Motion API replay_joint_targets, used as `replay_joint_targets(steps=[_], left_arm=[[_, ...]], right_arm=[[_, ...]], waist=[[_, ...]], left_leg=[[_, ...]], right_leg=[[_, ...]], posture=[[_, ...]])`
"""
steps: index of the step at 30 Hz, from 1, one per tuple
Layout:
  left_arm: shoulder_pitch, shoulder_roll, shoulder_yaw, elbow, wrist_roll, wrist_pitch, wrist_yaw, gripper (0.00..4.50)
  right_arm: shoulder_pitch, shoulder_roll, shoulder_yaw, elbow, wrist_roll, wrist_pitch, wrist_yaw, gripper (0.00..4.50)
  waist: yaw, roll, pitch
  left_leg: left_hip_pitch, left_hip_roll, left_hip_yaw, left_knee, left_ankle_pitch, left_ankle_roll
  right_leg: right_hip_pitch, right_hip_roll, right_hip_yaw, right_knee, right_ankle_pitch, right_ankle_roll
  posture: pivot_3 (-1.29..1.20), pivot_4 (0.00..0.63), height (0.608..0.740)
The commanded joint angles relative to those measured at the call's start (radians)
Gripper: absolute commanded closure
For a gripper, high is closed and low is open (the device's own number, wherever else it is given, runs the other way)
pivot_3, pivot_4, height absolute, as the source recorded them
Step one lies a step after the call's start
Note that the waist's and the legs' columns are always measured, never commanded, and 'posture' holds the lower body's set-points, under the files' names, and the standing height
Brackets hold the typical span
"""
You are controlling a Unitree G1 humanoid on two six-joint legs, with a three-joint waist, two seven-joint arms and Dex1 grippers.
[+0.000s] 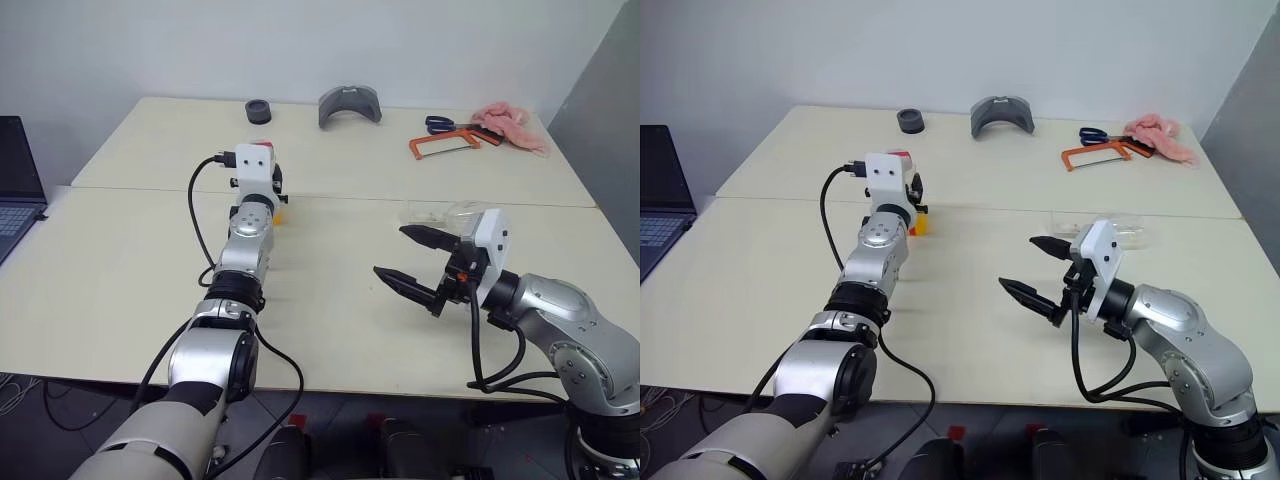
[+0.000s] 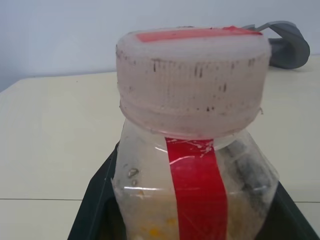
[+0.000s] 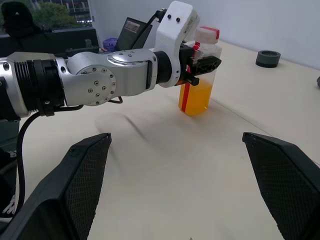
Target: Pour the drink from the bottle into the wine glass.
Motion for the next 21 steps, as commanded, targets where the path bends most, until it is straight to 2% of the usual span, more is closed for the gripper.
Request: replay_joint_targets(steps=[1, 3, 6, 10, 15, 21], left_arm=[[-0.012, -0.012, 0.011, -0.072, -0.034, -0.065, -0.048, 2.74], [0.002, -0.033, 0.017, -0.102, -0.078, -0.084, -0.116, 2.74], [0.057, -0.065, -0.032, -0.198, -0.134, -0.101, -0.318, 2.74], [0.132, -0.082, -0.101, -0.316, -0.222, -0.024, -0.603, 2.74], [0.194, -0.053, -0.220, -0.442, -0.291, 0.030, -0.962, 2.74], [0.168, -0.018, -0.292, -0.466, -0.308, 0.039, -1.216, 2.74]], right_arm=[[-0.011, -0.001, -0.013, -0.029, 0.005, -0.017, 0.000, 0.00], [-0.007, -0.005, -0.015, -0.037, -0.003, -0.021, -0.003, 0.00], [0.019, -0.024, -0.051, -0.069, -0.007, -0.022, -0.015, 0.00], [0.061, -0.033, -0.098, -0.123, 0.011, -0.005, -0.051, 0.00], [0.072, -0.021, -0.118, -0.193, 0.027, 0.030, -0.126, 0.00], [-0.031, 0.029, -0.054, -0.213, -0.003, 0.103, -0.271, 0.00]], waist=[[0.000, 0.000, 0.000], [0.001, 0.000, 0.000], [0.002, 0.000, 0.000], [0.002, 0.000, 0.000], [-0.003, 0.000, 0.000], [-0.006, 0.001, 0.000]], left_leg=[[0.000, 0.000, 0.000, 0.000, 0.000, 0.000], [0.000, 0.000, 0.000, 0.000, 0.001, -0.001], [-0.001, 0.000, 0.000, 0.000, 0.001, -0.002], [-0.001, 0.000, 0.000, 0.000, 0.001, -0.002], [-0.001, 0.000, 0.001, 0.000, 0.001, -0.002], [0.001, 0.000, 0.001, 0.000, -0.001, 0.002]], right_leg=[[0.000, 0.000, 0.000, 0.000, 0.000, 0.000], [0.000, 0.000, 0.000, 0.000, 0.000, 0.000], [0.000, -0.001, 0.000, -0.001, 0.000, 0.000], [0.000, -0.001, 0.000, -0.002, 0.000, 0.000], [0.000, 0.000, 0.001, -0.002, 0.000, 0.000], [0.000, 0.002, 0.001, 0.000, 0.000, 0.000]], posture=[[0.00, 0.150, 0.740], [0.00, 0.150, 0.740], [0.00, 0.150, 0.740], [0.00, 0.150, 0.740], [0.00, 0.150, 0.740], [0.00, 0.150, 0.740]])
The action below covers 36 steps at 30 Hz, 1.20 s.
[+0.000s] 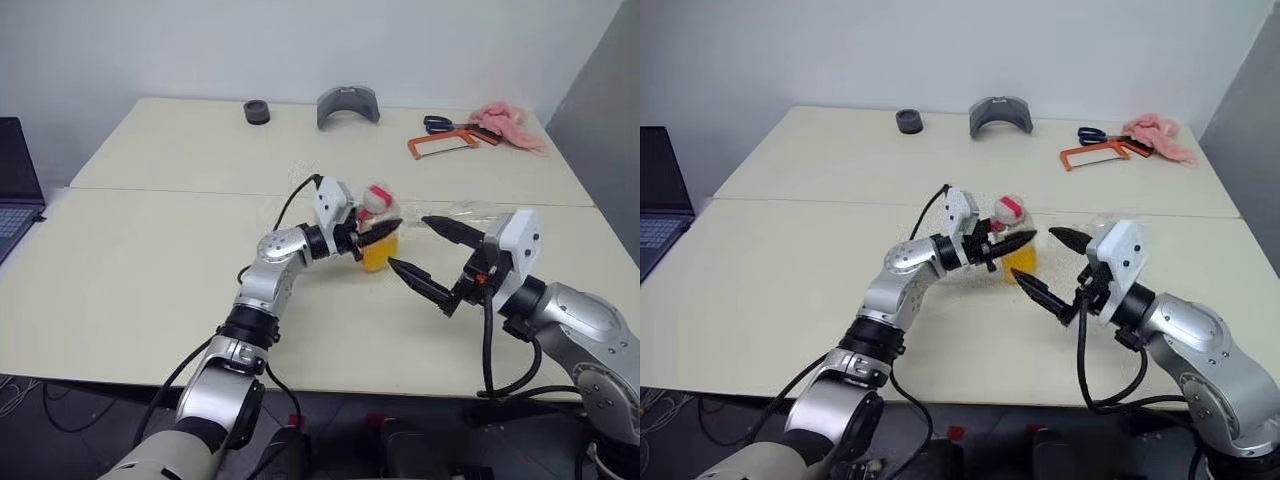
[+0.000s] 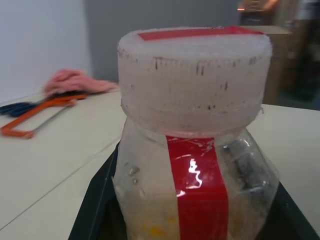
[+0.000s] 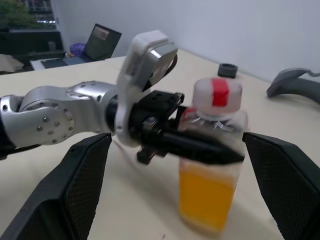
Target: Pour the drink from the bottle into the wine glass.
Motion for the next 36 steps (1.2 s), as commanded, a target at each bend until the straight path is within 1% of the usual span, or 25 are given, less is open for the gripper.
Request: replay_joint_targets(steps=[1, 4, 9, 15, 17, 19, 24, 26, 29, 33, 34, 36], left_arm=[[-0.051, 0.016, -0.031, -0.033, -0.008, -0.028, -0.125, 2.74], [-0.063, 0.013, -0.040, -0.018, 0.002, -0.039, -0.165, 2.74], [-0.067, 0.001, -0.041, -0.005, 0.010, -0.050, -0.184, 2.74], [-0.061, -0.003, -0.036, -0.004, 0.020, -0.054, -0.193, 2.74], [-0.056, 0.002, -0.034, -0.006, 0.024, -0.054, -0.195, 2.74], [-0.050, 0.009, -0.034, -0.011, 0.027, -0.054, -0.195, 2.74], [-0.042, 0.024, -0.034, -0.017, 0.030, -0.046, -0.199, 2.75], [-0.042, 0.031, -0.036, -0.020, 0.026, -0.037, -0.210, 2.76], [-0.045, 0.047, -0.040, -0.029, 0.012, -0.009, -0.251, 2.76], [-0.051, 0.083, -0.049, -0.040, 0.005, 0.008, -0.329, 2.76], [-0.054, 0.090, -0.048, -0.041, 0.003, 0.011, -0.339, 2.76], [-0.057, 0.096, -0.042, -0.038, 0.003, 0.008, -0.343, 2.76]], right_arm=[[-0.073, 0.020, 0.033, -0.027, -0.031, 0.041, -0.086, 0.00], [-0.110, 0.020, 0.067, -0.004, -0.075, 0.054, -0.115, 0.00], [-0.125, 0.029, 0.112, 0.021, -0.113, 0.058, -0.123, 0.00], [-0.134, 0.059, 0.112, 0.052, -0.137, 0.039, -0.119, 0.00], [-0.135, 0.066, 0.108, 0.060, -0.137, 0.030, -0.110, 0.38], [-0.135, 0.070, 0.107, 0.064, -0.135, 0.025, -0.100, 0.92], [-0.139, 0.072, 0.103, 0.077, -0.121, 0.001, -0.041, 2.57], [-0.147, 0.049, 0.109, 0.091, -0.115, -0.028, 0.021, 2.59], [-0.171, -0.043, 0.114, 0.150, -0.097, -0.124, 0.237, 2.59], [-0.281, -0.154, 0.138, 0.342, -0.093, -0.220, 0.509, 2.59], [-0.309, -0.158, 0.142, 0.378, -0.076, -0.212, 0.545, 2.59], [-0.366, -0.138, 0.135, 0.450, -0.046, -0.166, 0.550, 2.59]], waist=[[0.001, 0.000, 0.000], [0.004, 0.000, 0.000], [0.004, 0.000, 0.000], [0.003, 0.000, 0.000], [0.003, 0.000, 0.000], [0.003, 0.000, 0.000], [0.003, 0.000, 0.000], [0.003, 0.000, 0.000], [0.003, 0.001, 0.001], [0.001, 0.001, 0.001], [0.000, 0.001, 0.001], [-0.001, 0.001, 0.001]], left_leg=[[0.000, 0.000, 0.000, 0.000, 0.000, 0.000], [-0.001, 0.000, -0.001, 0.000, 0.000, 0.001], [-0.001, 0.000, -0.001, 0.000, -0.001, 0.001], [-0.001, 0.000, -0.001, 0.000, -0.001, 0.001], [-0.001, 0.000, -0.001, 0.000, -0.001, 0.001], [-0.001, 0.000, -0.001, 0.000, -0.001, 0.001], [-0.001, 0.000, -0.001, 0.000, -0.001, 0.001], [-0.001, 0.000, -0.001, 0.000, -0.001, 0.001], [-0.001, 0.000, -0.001, 0.000, -0.001, 0.001], [0.000, -0.001, 0.000, 0.000, -0.001, 0.002], [0.000, -0.001, 0.000, 0.000, -0.001, 0.002], [0.000, 0.000, 0.000, 0.000, -0.001, 0.002]], right_leg=[[0.000, 0.000, 0.000, 0.000, 0.000, 0.000], [0.000, 0.000, -0.001, 0.000, 0.000, 0.000], [0.000, -0.001, 0.000, -0.001, 0.000, 0.000], [0.000, -0.001, 0.000, -0.001, 0.000, 0.000], [0.000, -0.001, 0.000, -0.001, 0.000, 0.000], [0.000, -0.001, 0.000, -0.001, 0.000, 0.000], [0.000, -0.001, 0.000, -0.001, 0.000, 0.000], [0.000, -0.001, 0.000, -0.001, 0.000, 0.000], [0.000, -0.001, -0.001, -0.001, 0.000, 0.000], [0.000, 0.000, -0.001, -0.001, 0.000, 0.000], [0.001, 0.000, -0.001, -0.002, 0.000, 0.000], [0.000, 0.001, -0.001, -0.001, 0.000, 0.000]], posture=[[0.00, 0.150, 0.740], [0.00, 0.150, 0.740], [0.00, 0.150, 0.740], [0.00, 0.150, 0.740], [0.00, 0.150, 0.740], [0.00, 0.150, 0.740], [0.00, 0.150, 0.740], [0.00, 0.150, 0.740], [0.00, 0.150, 0.740], [0.00, 0.150, 0.740], [0.00, 0.150, 0.740], [0.00, 0.150, 0.740]])
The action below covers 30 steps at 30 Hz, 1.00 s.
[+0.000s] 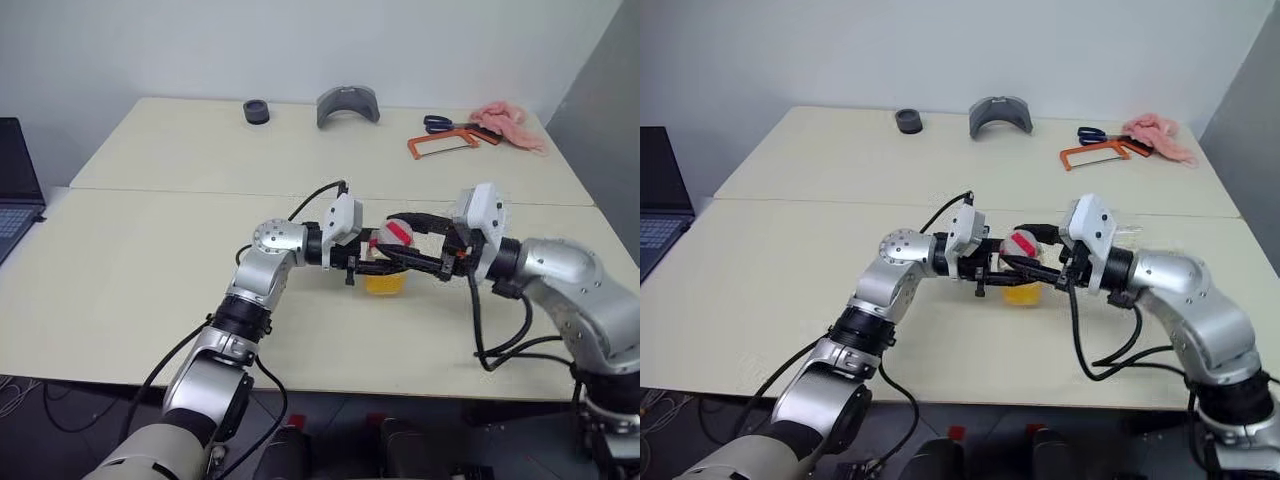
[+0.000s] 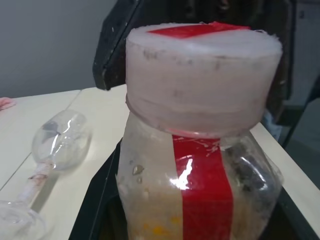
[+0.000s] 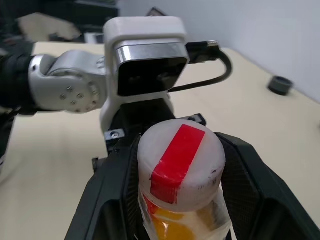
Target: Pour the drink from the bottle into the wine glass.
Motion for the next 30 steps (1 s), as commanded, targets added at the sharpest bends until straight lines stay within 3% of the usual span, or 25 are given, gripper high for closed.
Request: replay_joint_targets(steps=[1, 2, 8, 12, 17, 23, 30], left_arm=[[-0.020, 0.025, 0.021, -0.010, -0.019, 0.012, -0.015, 2.76], [-0.018, 0.023, 0.026, -0.012, -0.021, 0.015, -0.003, 2.76], [0.021, 0.010, 0.051, -0.062, -0.032, 0.059, 0.075, 2.76], [0.032, 0.003, 0.061, -0.074, -0.030, 0.064, 0.115, 2.76], [0.033, -0.003, 0.058, -0.065, -0.026, 0.057, 0.127, 2.76], [0.012, -0.010, 0.056, -0.033, -0.018, 0.039, 0.126, 2.76], [0.003, -0.014, 0.052, -0.015, -0.008, 0.021, 0.119, 2.76]], right_arm=[[-0.075, -0.008, -0.022, 0.065, 0.053, 0.030, 0.080, 2.59], [-0.074, -0.010, -0.021, 0.072, 0.046, 0.037, 0.077, 2.59], [0.017, 0.038, -0.117, -0.036, 0.035, 0.053, -0.101, 0.55], [0.099, 0.144, -0.174, -0.261, 0.158, 0.187, -0.341, 0.52], [0.167, 0.233, -0.053, -0.359, -0.052, 0.178, -0.574, 0.52], [0.199, 0.287, 0.055, -0.364, -0.195, 0.138, -0.666, 0.52], [0.205, 0.351, 0.052, -0.347, -0.196, 0.119, -0.664, 0.52]], waist=[[0.000, 0.000, 0.000], [0.001, 0.000, 0.000], [0.005, 0.000, 0.000], [0.006, 0.000, 0.000], [0.004, 0.001, 0.000], [0.004, 0.001, 0.000], [0.004, 0.001, 0.000]], left_leg=[[0.000, 0.001, -0.001, 0.000, 0.000, 0.000], [0.000, 0.001, -0.001, 0.000, 0.000, 0.000], [-0.002, 0.000, -0.002, 0.001, 0.000, 0.000], [-0.004, 0.001, -0.004, 0.001, 0.000, 0.000], [-0.004, 0.001, -0.006, 0.001, 0.000, -0.001], [-0.003, 0.000, -0.004, 0.001, 0.000, -0.001], [-0.003, 0.000, -0.004, 0.001, 0.000, -0.001]], right_leg=[[0.000, 0.000, 0.000, 0.000, 0.000, 0.000], [0.000, 0.000, 0.000, 0.000, 0.000, 0.000], [-0.001, -0.003, 0.000, -0.001, 0.000, 0.000], [-0.001, -0.003, 0.000, -0.001, 0.000, 0.000], [-0.001, -0.003, 0.000, 0.000, 0.000, 0.000], [-0.001, -0.002, 0.000, 0.001, 0.000, 0.000], [-0.001, -0.002, -0.001, 0.001, 0.000, 0.000]], posture=[[0.00, 0.150, 0.740], [0.00, 0.150, 0.740], [0.00, 0.150, 0.740], [0.00, 0.150, 0.740], [0.00, 0.150, 0.740], [0.00, 0.150, 0.740], [0.00, 0.150, 0.740]])
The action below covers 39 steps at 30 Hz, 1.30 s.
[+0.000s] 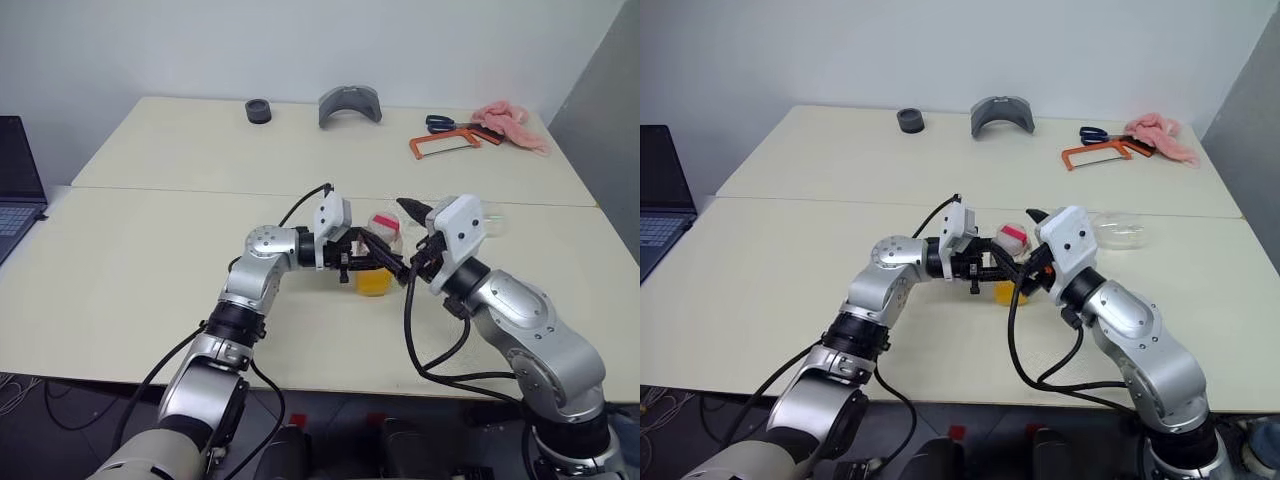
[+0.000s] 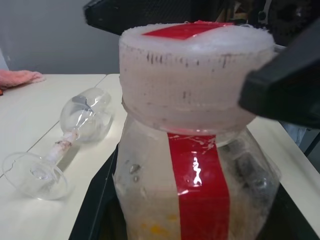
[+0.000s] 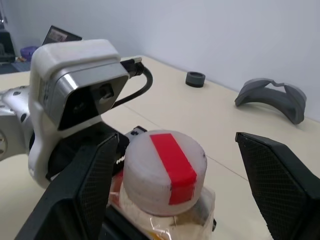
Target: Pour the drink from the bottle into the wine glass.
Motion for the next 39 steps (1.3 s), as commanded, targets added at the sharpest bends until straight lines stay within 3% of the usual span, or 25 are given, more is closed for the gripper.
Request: replay_joint_targets(steps=[1, 4, 10, 13, 18, 22, 24, 28, 31, 34, 36, 39], left_arm=[[-0.031, -0.007, 0.008, -0.008, -0.008, -0.025, 0.000, 2.76], [-0.033, -0.006, 0.007, -0.003, -0.005, -0.029, -0.003, 2.76], [-0.038, 0.003, 0.009, 0.007, -0.001, -0.038, -0.013, 2.76], [-0.041, 0.014, 0.007, 0.007, -0.004, -0.037, -0.032, 2.77], [-0.063, 0.036, 0.003, 0.022, -0.008, -0.041, -0.096, 2.77], [-0.077, 0.035, 0.006, 0.044, -0.005, -0.051, -0.094, 2.77], [-0.078, 0.030, 0.011, 0.048, -0.006, -0.052, -0.079, 2.77], [-0.064, 0.022, 0.013, 0.043, -0.002, -0.054, -0.049, 2.77], [-0.054, 0.012, 0.024, 0.035, -0.003, -0.055, -0.020, 2.78], [-0.048, 0.002, 0.030, 0.037, 0.001, -0.058, 0.001, 2.78], [-0.048, -0.002, 0.029, 0.041, 0.004, -0.062, 0.005, 2.78], [-0.053, -0.010, 0.023, 0.054, 0.008, -0.067, 0.004, 2.78]], right_arm=[[0.004, 0.020, -0.012, -0.024, 0.009, -0.025, 0.010, 0.52], [0.003, 0.021, -0.008, -0.014, 0.006, -0.028, 0.028, 0.87], [-0.023, -0.011, -0.012, 0.026, 0.046, -0.060, 0.147, 2.67], [-0.074, -0.100, -0.018, 0.094, 0.084, -0.110, 0.329, 2.67], [-0.265, -0.305, 0.004, 0.370, 0.134, -0.183, 0.766, 2.67], [-0.325, -0.370, 0.035, 0.492, 0.153, -0.137, 0.906, 2.67], [-0.315, -0.369, 0.020, 0.495, 0.165, -0.111, 0.895, 2.67], [-0.257, -0.330, -0.108, 0.440, 0.161, -0.124, 0.729, 1.41], [-0.155, -0.324, -0.207, 0.282, 0.200, -0.072, 0.611, 0.38], [-0.016, -0.258, -0.251, 0.076, 0.215, -0.007, 0.433, 0.34], [0.046, -0.216, -0.227, -0.011, 0.163, 0.004, 0.328, 0.34], [0.082, -0.067, -0.118, -0.083, 0.041, 0.007, 0.101, 0.34]], waist=[[0.000, 0.000, 0.000], [0.000, 0.000, 0.000], [0.000, 0.000, 0.000], [-0.001, 0.000, 0.000], [-0.002, 0.002, 0.002], [-0.001, 0.002, 0.002], [0.000, 0.002, 0.002], [0.001, 0.002, 0.002], [0.003, 0.002, 0.002], [0.004, 0.002, 0.002], [0.003, 0.003, 0.002], [-0.004, 0.003, 0.002]], left_leg=[[0.000, 0.000, 0.000, 0.000, 0.000, 0.000], [0.000, 0.000, 0.000, 0.000, 0.000, 0.000], [0.000, 0.000, 0.000, 0.000, 0.000, 0.000], [0.001, 0.000, 0.001, 0.000, 0.000, 0.000], [0.001, -0.001, 0.002, 0.000, 0.000, 0.001], [0.002, 0.000, 0.004, -0.001, 0.000, 0.001], [0.001, 0.000, 0.003, -0.001, 0.000, 0.001], [-0.001, 0.000, 0.002, 0.000, 0.000, 0.001], [-0.002, -0.001, 0.001, 0.000, 0.000, 0.000], [-0.005, 0.000, -0.002, 0.001, 0.000, 0.000], [-0.006, 0.000, -0.004, 0.001, 0.000, 0.000], [-0.006, 0.000, -0.003, 0.001, 0.000, 0.000]], right_leg=[[0.000, 0.000, 0.000, 0.000, 0.000, 0.000], [0.000, 0.000, 0.000, 0.000, 0.000, 0.000], [0.000, 0.000, 0.000, 0.000, 0.000, 0.000], [0.000, 0.000, 0.000, 0.000, 0.000, 0.000], [0.001, 0.001, 0.000, 0.000, 0.000, 0.000], [0.001, 0.002, -0.001, -0.001, 0.000, 0.000], [0.001, 0.001, -0.001, -0.001, 0.000, 0.000], [0.000, -0.001, 0.000, -0.002, 0.000, 0.000], [-0.001, -0.002, 0.000, -0.001, 0.000, 0.000], [-0.001, -0.002, 0.000, -0.003, 0.000, 0.000], [-0.001, -0.001, 0.000, -0.003, 0.000, 0.000], [-0.002, -0.001, 0.000, -0.002, 0.000, 0.000]], posture=[[0.00, 0.150, 0.740], [0.00, 0.150, 0.740], [0.00, 0.150, 0.740], [0.00, 0.150, 0.740], [0.00, 0.150, 0.740], [0.00, 0.150, 0.740], [0.00, 0.150, 0.740], [0.00, 0.150, 0.740], [0.00, 0.150, 0.740], [0.00, 0.150, 0.740], [0.00, 0.150, 0.740], [0.00, 0.150, 0.740]])
